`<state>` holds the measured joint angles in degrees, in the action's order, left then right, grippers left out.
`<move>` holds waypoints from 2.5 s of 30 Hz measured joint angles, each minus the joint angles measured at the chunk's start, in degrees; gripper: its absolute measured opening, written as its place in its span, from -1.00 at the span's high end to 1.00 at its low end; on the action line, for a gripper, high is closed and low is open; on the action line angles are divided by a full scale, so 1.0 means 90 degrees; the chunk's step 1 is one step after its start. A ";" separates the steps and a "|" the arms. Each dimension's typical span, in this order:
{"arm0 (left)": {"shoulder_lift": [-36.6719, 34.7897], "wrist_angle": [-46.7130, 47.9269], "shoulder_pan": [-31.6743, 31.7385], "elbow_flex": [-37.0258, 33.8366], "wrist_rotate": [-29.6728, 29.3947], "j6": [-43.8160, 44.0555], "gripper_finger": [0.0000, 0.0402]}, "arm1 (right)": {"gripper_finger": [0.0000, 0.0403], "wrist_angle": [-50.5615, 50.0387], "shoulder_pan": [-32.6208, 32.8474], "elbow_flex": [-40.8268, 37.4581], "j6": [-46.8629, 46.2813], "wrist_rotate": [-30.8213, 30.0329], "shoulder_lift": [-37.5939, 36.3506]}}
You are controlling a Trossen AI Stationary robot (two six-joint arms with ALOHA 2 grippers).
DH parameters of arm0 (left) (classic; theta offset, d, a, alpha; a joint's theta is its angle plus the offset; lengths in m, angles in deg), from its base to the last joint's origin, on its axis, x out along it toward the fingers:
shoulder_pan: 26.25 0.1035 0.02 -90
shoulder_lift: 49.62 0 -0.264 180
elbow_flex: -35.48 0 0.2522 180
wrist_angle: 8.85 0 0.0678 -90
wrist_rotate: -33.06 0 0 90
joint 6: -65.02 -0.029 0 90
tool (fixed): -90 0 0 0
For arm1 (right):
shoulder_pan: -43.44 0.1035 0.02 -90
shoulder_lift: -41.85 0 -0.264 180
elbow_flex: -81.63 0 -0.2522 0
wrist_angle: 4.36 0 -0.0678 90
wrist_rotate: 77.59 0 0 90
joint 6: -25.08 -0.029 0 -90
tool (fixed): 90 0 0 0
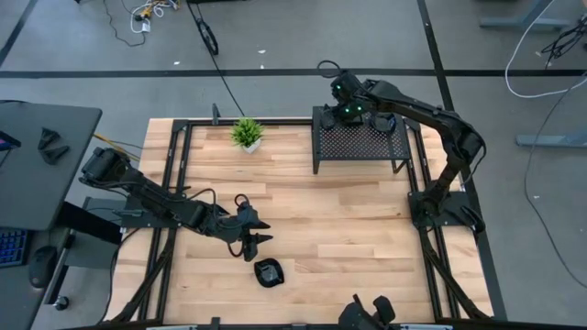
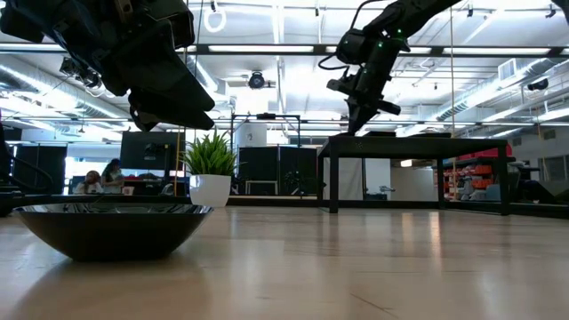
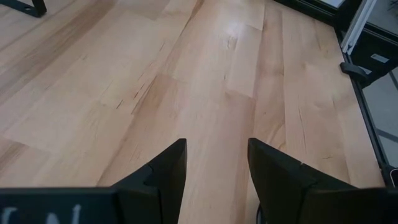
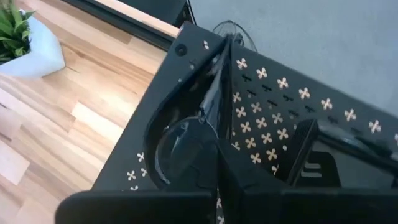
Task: Pick & Place Mini shaped plates
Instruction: Stack the black drop-shaped plate on top of the black drop-shaped plate on the shelf, then stack the black leaf-shaped plate on top of the black leaf-shaped plate on the shelf
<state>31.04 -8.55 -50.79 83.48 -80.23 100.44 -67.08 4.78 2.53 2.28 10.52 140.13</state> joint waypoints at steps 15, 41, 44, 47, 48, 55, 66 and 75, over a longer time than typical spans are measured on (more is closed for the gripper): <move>0.0000 0.0000 -0.0002 0.0000 0.0000 -0.0002 0.12 | 0.98 -0.0206 0.0132 0.0007 -0.0114 -0.0685 0.0003; 0.0000 0.0004 -0.0087 0.0000 -0.0030 -0.0010 0.12 | 0.98 0.0982 0.2040 0.0007 0.1232 -0.1601 -0.0073; -0.0037 0.0051 -0.0234 0.0000 -0.0028 -0.0100 0.12 | 0.98 0.1168 0.2970 0.0007 0.1276 -0.1915 -0.0073; -0.0185 0.0327 -0.0395 0.0000 -0.0027 0.0007 0.12 | 0.98 0.1463 0.3949 0.0007 0.1195 -0.2327 -0.0073; -0.0252 0.0438 -0.0462 0.0000 -0.0031 0.0050 0.12 | 0.98 0.1570 0.4265 0.0007 0.1137 -0.2491 -0.0073; -0.0730 0.1078 -0.1112 0.0082 -0.0389 0.0342 0.12 | 0.98 0.2447 0.6394 0.0007 0.0829 -0.3216 -0.0018; -0.0799 0.2885 -0.2357 0.1455 -0.1306 0.0303 0.12 | 0.98 0.3502 0.8088 0.0007 0.0160 -0.3172 0.0897; -0.0797 0.2745 -0.2614 0.1547 -0.2234 0.0474 0.12 | 0.77 0.3673 0.8067 -0.0002 -0.0354 -0.1669 0.2010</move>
<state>23.87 16.16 -74.31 97.41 -100.33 104.71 -34.03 77.39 2.50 -0.90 -4.51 158.22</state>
